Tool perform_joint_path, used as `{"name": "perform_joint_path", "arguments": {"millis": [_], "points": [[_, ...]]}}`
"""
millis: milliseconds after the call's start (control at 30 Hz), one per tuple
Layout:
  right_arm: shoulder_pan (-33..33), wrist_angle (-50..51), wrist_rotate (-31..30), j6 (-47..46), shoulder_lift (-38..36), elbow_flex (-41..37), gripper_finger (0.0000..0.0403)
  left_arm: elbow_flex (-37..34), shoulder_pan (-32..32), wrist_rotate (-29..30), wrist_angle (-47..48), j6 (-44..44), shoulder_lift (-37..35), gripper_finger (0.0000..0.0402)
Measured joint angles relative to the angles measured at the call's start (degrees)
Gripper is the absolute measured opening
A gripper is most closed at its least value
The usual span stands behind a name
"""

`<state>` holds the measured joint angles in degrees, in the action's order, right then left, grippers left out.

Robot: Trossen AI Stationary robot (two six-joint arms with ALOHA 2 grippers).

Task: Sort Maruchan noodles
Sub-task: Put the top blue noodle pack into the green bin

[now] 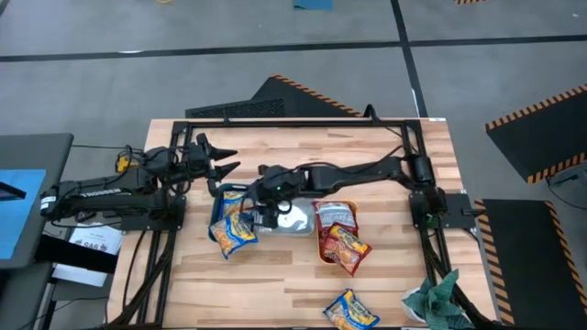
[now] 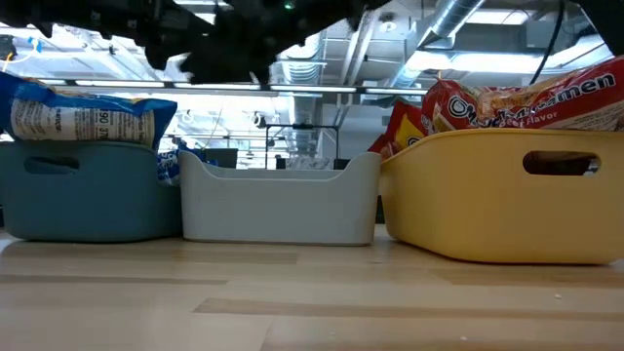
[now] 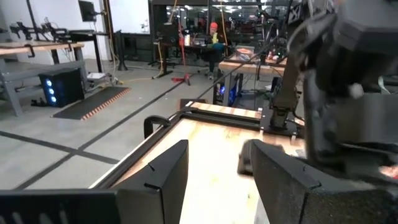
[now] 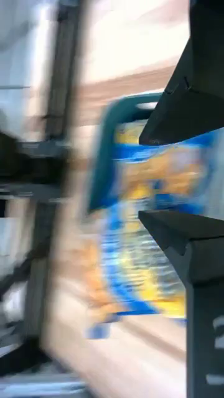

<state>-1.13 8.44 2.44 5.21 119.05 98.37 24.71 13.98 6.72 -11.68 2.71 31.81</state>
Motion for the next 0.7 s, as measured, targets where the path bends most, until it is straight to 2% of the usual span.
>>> {"name": "perform_joint_path", "arguments": {"millis": [167, 333, 467, 600, 700], "points": [[0.45, 12.7, -1.59, 2.62, -4.26, -0.04, 0.0187, 0.0, 0.0, -3.74, 3.92, 3.82, 0.03, 0.016], [-0.46, 20.65, -9.22, 3.87, -8.55, -2.42, 0.0116, -0.02, -0.04, -9.5, 4.94, 5.48, 0.07, 0.016], [-0.66, 21.34, -16.05, 2.07, -14.63, -10.57, 0.0023, -0.02, -0.47, -15.15, 5.09, 6.94, 0.01, 0.016], [-0.28, 16.99, -20.49, -3.46, -22.74, -21.87, 0.0018, -0.02, -3.6, -16.94, 4.23, 7.09, 1.19, 0.0151], [-0.33, 12.32, -23.63, -6.15, -28.75, -29.56, 0.0017, 0.0, -8.74, -15.54, 0.21, 5.23, 4.67, 0.0111]]}}
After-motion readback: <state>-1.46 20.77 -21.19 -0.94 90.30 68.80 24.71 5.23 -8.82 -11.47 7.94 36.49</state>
